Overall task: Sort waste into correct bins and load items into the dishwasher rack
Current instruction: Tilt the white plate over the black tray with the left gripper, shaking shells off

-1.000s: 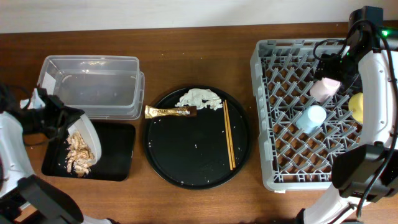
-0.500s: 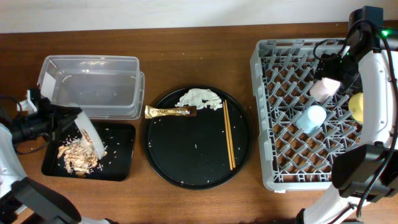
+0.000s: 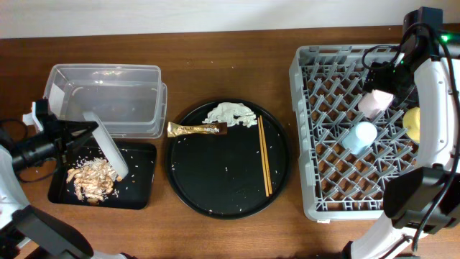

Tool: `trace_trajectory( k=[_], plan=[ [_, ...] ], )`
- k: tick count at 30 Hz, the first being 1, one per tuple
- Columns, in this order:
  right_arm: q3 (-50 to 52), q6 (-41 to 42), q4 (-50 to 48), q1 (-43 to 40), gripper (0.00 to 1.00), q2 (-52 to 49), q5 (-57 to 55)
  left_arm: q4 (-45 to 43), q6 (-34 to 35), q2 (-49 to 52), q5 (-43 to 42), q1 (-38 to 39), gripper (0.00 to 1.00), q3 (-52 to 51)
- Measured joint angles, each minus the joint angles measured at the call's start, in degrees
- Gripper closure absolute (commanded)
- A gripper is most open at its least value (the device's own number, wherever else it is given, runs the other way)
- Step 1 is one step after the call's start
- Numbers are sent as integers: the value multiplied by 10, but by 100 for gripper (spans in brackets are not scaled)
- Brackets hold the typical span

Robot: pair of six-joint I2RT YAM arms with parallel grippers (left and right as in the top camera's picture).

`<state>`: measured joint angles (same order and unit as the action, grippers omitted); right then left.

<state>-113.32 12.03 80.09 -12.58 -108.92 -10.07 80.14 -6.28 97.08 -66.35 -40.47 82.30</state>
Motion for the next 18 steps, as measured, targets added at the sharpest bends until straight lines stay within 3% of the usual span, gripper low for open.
trace_trajectory(
  k=[18],
  plan=[
    [0, 0, 0, 0, 1, 0, 0, 4, -15, -12, 45, -4, 99, -2]
  ],
)
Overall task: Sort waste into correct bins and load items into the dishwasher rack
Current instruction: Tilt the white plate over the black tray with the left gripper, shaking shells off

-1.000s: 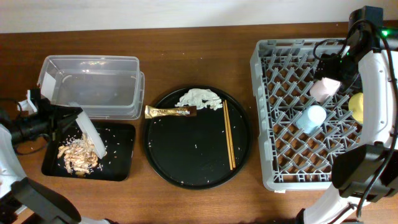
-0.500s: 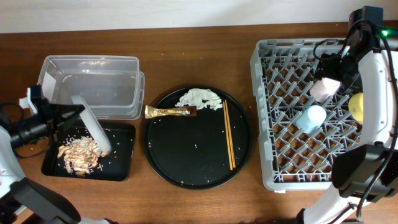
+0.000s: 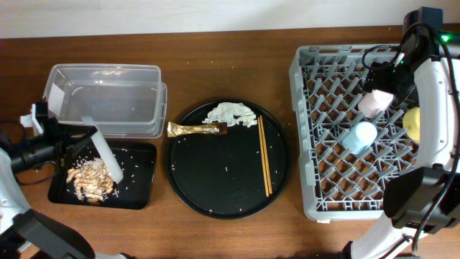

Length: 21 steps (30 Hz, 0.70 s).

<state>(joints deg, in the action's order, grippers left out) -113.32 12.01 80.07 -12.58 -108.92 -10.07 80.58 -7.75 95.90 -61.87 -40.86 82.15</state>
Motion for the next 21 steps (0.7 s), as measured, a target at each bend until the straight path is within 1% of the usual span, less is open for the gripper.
trace_trajectory(
  k=[5, 7, 10, 12, 14, 16, 18, 20, 21],
  plan=[
    [0, 0, 0, 0, 2, 0, 0, 7, -52, -2, -65, 0, 99, 0],
    [0, 0, 0, 0, 2, 0, 0, 61, -82, -5, -92, 0, 99, 0],
    [0, 0, 0, 0, 2, 0, 0, 51, -127, -16, -127, 0, 99, 0],
    [0, 0, 0, 0, 2, 0, 0, 52, -140, -18, -139, 0, 99, 0],
    [0, 0, 0, 0, 2, 0, 0, 75, -145, -18, -143, -1, 99, 0],
    [0, 0, 0, 0, 2, 0, 0, 57, -144, -21, -142, -1, 99, -1],
    [0, 0, 0, 0, 2, 0, 0, 86, -141, -22, -135, -2, 99, -1],
    [0, 0, 0, 0, 2, 0, 0, 79, -142, -26, -129, -2, 99, -1],
    [0, 0, 0, 0, 2, 0, 0, 98, -142, -27, -123, -2, 99, -1]
  ],
)
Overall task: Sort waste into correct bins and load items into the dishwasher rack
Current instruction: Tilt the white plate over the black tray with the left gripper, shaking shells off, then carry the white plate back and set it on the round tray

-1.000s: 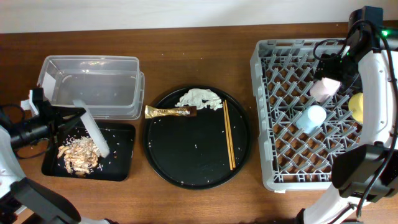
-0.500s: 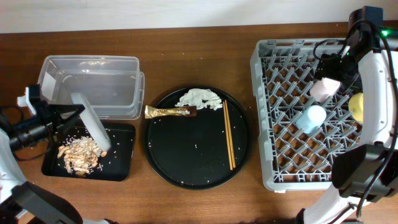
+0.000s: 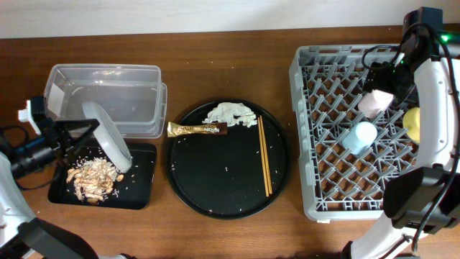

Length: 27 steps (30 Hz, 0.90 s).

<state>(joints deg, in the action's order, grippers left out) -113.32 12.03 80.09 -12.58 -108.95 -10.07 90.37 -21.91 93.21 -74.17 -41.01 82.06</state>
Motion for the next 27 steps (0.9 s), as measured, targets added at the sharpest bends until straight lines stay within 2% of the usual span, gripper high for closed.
trace_trajectory(
  k=[5, 7, 11, 13, 16, 22, 23, 27],
  plan=[
    [0, 0, 0, 0, 2, 0, 0, 7, 28, -16, 64, 2, 99, 0],
    [0, 0, 0, 0, 2, 0, 0, -20, 67, -34, 110, 9, 99, 0],
    [0, 0, 0, 0, 2, 0, 0, -79, 194, -83, 253, 71, 99, 6],
    [0, 0, 0, 0, 2, 0, 0, -89, 240, -104, 306, 135, 99, 17],
    [0, 0, 0, 0, 2, 0, 0, -122, 286, -130, 338, 252, 99, 23],
    [0, 0, 0, 0, 2, 0, 0, -200, 333, -134, 381, 546, 99, 26],
    [0, 0, 0, 0, 2, 0, 0, -222, 349, -134, 407, 591, 99, 26],
    [0, 0, 0, 0, 2, 0, 0, -313, 421, -126, 600, 792, 99, 25]
  ],
)
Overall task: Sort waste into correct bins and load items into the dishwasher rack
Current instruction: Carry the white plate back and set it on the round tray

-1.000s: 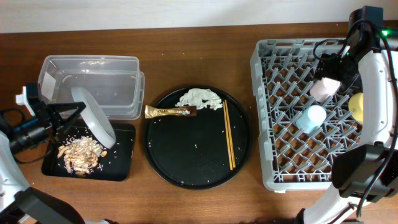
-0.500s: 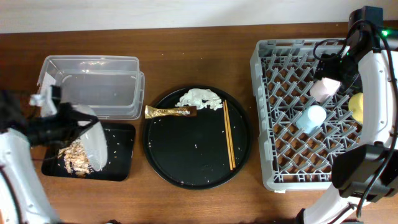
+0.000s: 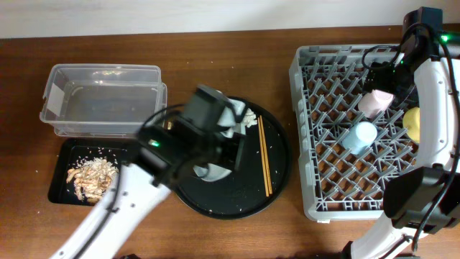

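My left arm reaches across the round black tray (image 3: 277,180), blurred by motion. Its gripper (image 3: 221,160) looks shut on a white bowl (image 3: 214,173) held low over the tray. Brown chopsticks (image 3: 264,155) lie on the tray's right side. A crumpled white tissue (image 3: 246,117) peeks out behind the arm. The gold wrapper is almost wholly hidden under the arm. Food scraps (image 3: 90,175) lie in the black square tray (image 3: 65,194). At the grey dishwasher rack (image 3: 309,129) my right gripper (image 3: 383,78) sits at the far end of a pink cup (image 3: 375,103); its jaws are unclear.
A clear plastic bin (image 3: 104,97) stands at the back left, behind the square tray. In the rack lie a light blue cup (image 3: 359,137) and a yellow item (image 3: 413,122). My right arm runs down the table's right edge.
My left arm has moved from the black square tray at the left to the round tray in the middle, taking the white bowl with it. The right arm has not moved.
My left gripper held the white bowl tilted over the square tray, above the pile of scraps, through all three earlier moments with small shifts. Now the bowl is over the round tray. The right gripper stayed by the pink cup in the rack.
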Tool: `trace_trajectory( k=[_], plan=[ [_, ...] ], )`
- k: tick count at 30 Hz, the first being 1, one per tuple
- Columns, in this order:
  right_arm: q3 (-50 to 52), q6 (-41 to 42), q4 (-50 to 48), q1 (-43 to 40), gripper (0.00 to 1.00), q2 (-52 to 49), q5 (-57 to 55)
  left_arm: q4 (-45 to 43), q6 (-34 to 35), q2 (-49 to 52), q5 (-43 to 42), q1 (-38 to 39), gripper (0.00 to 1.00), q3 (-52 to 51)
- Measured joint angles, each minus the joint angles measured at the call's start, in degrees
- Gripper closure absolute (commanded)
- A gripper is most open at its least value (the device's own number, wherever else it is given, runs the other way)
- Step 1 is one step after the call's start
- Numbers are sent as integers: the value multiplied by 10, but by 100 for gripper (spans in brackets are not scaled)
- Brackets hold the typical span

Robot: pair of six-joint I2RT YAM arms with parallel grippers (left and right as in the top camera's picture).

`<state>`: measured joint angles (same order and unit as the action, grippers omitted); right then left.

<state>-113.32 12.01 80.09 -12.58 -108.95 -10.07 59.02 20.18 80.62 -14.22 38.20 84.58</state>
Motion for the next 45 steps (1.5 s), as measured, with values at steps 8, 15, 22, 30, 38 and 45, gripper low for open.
trace_trajectory(
  k=[8, 15, 22, 30, 38, 45],
  plan=[
    [0, 0, 0, 0, 2, 0, 0, -46, 88, 189, 178, 142, 99, 0],
    [0, 0, 0, 0, 2, 0, 0, -57, 124, 282, 212, 148, 99, -2],
    [0, 0, 0, 0, 2, 0, 0, -25, 140, 282, 242, 148, 98, -3],
    [0, 0, 0, 0, 2, 0, 0, -17, 144, 282, 236, 148, 98, -30],
    [0, 0, 0, 0, 2, 0, 0, -23, 149, 282, 235, 148, 44, -55],
    [0, 0, 0, 0, 2, 0, 0, 64, 150, 284, 268, 139, 1, 39]
  ],
)
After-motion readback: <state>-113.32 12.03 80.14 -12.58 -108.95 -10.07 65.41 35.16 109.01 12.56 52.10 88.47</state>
